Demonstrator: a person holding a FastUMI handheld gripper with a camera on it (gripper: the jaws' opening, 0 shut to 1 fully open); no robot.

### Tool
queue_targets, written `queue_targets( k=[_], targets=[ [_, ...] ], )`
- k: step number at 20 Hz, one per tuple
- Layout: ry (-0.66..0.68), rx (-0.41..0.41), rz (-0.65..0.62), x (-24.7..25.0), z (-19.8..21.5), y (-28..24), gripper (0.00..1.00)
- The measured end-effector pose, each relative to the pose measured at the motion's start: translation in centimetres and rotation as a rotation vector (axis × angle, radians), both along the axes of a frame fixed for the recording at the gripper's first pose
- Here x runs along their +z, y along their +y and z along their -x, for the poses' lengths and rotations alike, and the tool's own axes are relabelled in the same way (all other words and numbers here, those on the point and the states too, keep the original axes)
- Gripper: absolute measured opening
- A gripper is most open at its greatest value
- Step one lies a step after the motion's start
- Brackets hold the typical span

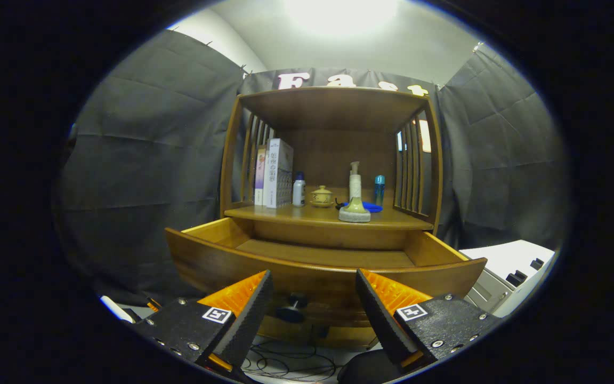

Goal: Pull open the drawer, take out the items inside it, and place them on the countertop above the cabinet.

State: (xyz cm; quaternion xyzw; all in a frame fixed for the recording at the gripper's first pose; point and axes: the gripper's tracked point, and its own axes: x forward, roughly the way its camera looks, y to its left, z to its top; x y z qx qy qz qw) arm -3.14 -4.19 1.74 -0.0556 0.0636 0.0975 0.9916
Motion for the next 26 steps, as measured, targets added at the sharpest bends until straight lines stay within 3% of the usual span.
queue_targets(
  k=[3, 9, 24, 26],
  targets=[
    [0.061, 0.016, 0.019, -2.1, 0.4, 0.1, 0.96],
    [0.188, -0.051, -0.001, -6.0, -0.5, -1.3, 0.96],
    [0.176, -0.015, -0.046, -6.8, -2.5, 0.2, 0.96],
    [0.225, -0.041, -0.082, -7.6, -4.0, 0.0, 0.97]
  ],
)
